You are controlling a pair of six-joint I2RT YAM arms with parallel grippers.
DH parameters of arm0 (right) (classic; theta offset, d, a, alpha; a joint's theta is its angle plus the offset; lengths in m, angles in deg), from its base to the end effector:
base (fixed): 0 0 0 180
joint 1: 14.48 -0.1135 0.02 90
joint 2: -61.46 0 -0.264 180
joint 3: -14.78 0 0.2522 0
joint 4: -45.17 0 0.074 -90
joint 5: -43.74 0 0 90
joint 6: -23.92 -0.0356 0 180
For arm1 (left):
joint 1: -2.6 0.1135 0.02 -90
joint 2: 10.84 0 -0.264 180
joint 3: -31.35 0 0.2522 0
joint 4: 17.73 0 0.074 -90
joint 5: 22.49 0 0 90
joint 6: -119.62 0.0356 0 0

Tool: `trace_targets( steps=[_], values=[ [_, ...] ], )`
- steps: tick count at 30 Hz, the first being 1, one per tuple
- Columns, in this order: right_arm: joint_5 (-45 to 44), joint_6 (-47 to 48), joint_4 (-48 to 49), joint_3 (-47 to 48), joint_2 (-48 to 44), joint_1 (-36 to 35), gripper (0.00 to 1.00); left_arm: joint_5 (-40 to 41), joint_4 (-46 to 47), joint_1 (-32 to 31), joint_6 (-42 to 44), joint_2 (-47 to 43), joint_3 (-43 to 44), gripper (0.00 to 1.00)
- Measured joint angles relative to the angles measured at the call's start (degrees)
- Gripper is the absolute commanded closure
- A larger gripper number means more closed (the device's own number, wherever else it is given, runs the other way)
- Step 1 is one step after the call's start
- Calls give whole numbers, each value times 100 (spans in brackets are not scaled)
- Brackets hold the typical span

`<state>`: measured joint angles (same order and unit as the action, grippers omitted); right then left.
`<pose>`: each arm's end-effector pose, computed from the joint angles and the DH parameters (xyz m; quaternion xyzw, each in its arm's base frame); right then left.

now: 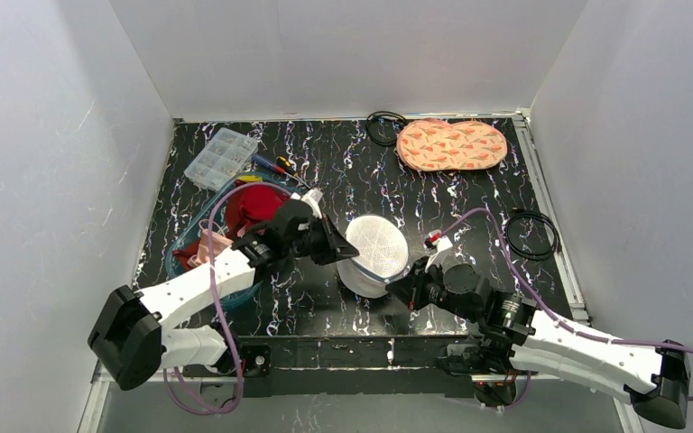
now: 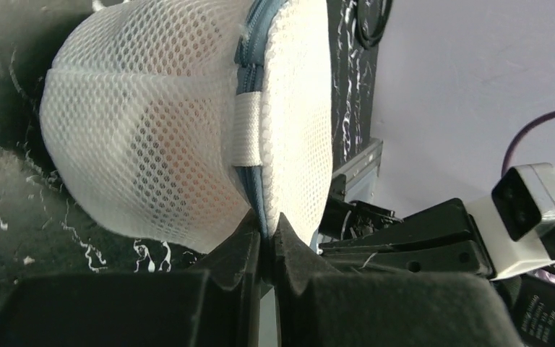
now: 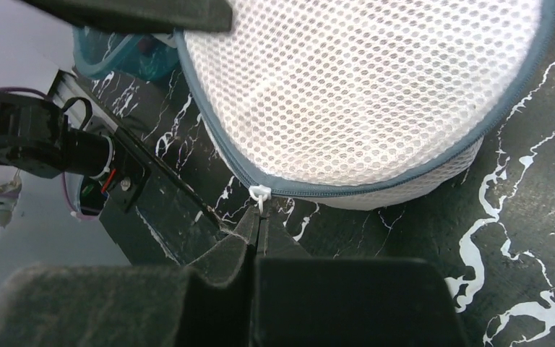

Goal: Unzip the laundry bag and remove the bra
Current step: Unzip the laundry bag at the center of the board.

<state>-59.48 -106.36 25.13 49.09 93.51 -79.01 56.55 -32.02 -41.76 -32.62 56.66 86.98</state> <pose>0.0726 0.1335 0.2304 -0.1022 0.7989 0.4071 0.4308 0.1837 -0.1891 0.2575 -0.0814 0.8425 -0.4704 0.2496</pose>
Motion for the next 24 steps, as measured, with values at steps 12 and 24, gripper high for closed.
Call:
trace_targets(
  steps=[12,24],
  values=[
    [479,256,262,-7,361,0,99,-2039,234,798,964,1421,719,32],
    [658,-33,1499,-85,1318,-17,99,-1005,-435,485,125,-1705,-780,22]
  ],
)
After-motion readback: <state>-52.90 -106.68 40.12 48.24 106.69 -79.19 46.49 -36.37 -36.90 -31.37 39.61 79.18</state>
